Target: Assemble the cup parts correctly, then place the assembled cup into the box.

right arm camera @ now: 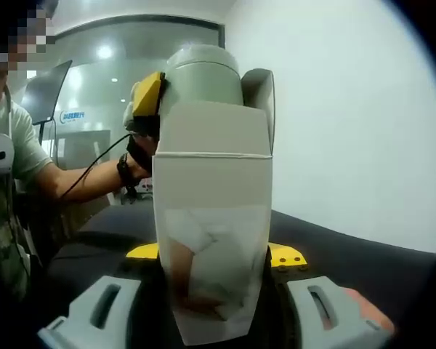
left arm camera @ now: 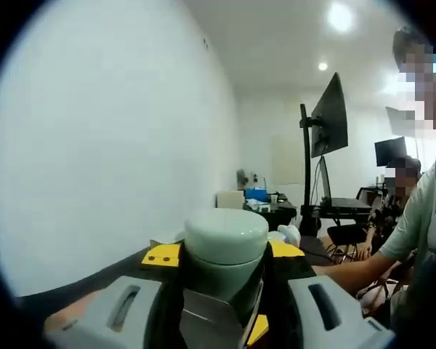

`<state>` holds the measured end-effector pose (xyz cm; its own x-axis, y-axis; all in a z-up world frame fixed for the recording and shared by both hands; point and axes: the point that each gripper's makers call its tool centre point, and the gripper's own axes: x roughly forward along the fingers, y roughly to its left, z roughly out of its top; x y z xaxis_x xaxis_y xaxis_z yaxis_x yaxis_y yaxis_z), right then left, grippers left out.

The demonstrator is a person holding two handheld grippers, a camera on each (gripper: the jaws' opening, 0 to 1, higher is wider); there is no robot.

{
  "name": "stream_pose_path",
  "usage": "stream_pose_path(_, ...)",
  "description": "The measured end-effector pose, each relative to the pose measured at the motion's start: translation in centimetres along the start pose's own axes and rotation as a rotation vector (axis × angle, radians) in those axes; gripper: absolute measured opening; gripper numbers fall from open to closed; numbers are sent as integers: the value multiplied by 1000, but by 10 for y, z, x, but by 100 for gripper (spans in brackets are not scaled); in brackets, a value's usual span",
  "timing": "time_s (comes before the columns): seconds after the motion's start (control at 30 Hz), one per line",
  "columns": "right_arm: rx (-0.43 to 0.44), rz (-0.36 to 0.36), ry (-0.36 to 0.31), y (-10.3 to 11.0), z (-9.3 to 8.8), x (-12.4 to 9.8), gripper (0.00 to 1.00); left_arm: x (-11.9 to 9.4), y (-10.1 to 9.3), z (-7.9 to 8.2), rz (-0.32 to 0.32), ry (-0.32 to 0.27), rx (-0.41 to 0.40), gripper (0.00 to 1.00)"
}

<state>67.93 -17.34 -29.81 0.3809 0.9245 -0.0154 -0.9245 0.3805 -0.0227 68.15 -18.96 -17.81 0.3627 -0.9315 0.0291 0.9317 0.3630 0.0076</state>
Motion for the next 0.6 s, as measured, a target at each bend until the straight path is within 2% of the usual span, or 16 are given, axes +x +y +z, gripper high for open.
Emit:
stream_pose_path(0.13, -1, -3, 2, -2, 0, 0, 50, -1, 6, 3, 0, 8, -7, 37)
stream_pose_path(0.6, 1, -8, 5, -4, 0, -1, 50, -1, 8, 4, 13, -1, 12, 43)
